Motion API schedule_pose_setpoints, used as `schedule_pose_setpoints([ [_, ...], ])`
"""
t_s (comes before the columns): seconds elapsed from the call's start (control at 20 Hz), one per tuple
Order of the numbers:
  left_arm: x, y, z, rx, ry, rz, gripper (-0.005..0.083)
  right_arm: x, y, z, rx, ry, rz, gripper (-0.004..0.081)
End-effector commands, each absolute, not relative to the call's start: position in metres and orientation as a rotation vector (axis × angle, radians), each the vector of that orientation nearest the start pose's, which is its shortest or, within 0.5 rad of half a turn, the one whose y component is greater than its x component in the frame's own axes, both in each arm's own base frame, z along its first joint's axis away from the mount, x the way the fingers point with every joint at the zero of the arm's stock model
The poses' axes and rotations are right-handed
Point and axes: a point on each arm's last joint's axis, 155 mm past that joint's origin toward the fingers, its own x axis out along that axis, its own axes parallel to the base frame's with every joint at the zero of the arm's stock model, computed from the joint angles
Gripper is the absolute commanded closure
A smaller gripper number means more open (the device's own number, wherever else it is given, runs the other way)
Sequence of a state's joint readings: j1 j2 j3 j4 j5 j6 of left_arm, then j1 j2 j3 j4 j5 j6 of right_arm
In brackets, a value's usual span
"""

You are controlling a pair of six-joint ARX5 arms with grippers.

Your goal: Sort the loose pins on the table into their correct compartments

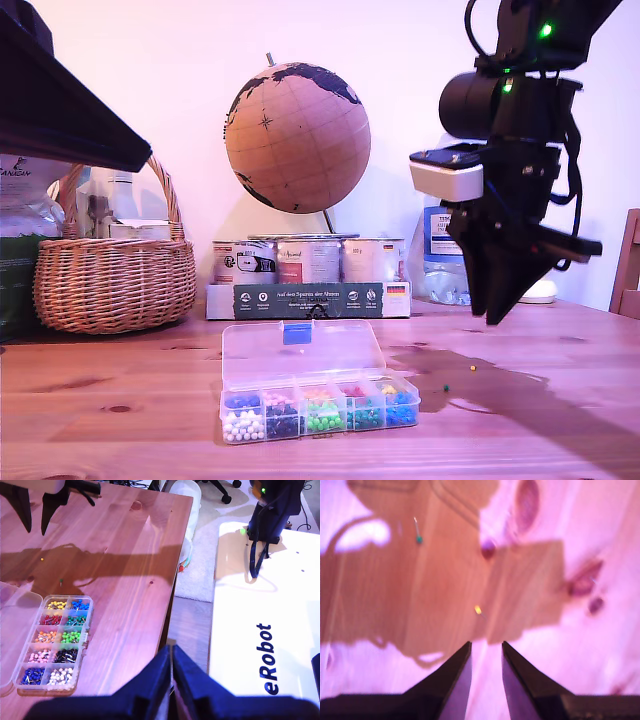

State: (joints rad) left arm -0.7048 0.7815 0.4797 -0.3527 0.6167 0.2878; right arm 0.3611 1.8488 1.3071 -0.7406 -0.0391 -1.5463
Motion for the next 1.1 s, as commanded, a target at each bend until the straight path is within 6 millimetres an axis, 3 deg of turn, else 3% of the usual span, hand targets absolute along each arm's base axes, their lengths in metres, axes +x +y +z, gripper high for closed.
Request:
schedule_pose_setpoints([
  [0.0, 0.127, -0.249, 0.142, 0.264, 0.513, -1.366, 0.0797, 0.376, 0.151, 0.028, -1.497, 0.768, 1.308, 0.0605],
  [1.05, 0.13, -0.246, 0.138, 0.274, 0.531, -1.342, 0.0797, 0.378, 0.163, 0.003, -1.496, 0.765, 1.359, 0.0605],
])
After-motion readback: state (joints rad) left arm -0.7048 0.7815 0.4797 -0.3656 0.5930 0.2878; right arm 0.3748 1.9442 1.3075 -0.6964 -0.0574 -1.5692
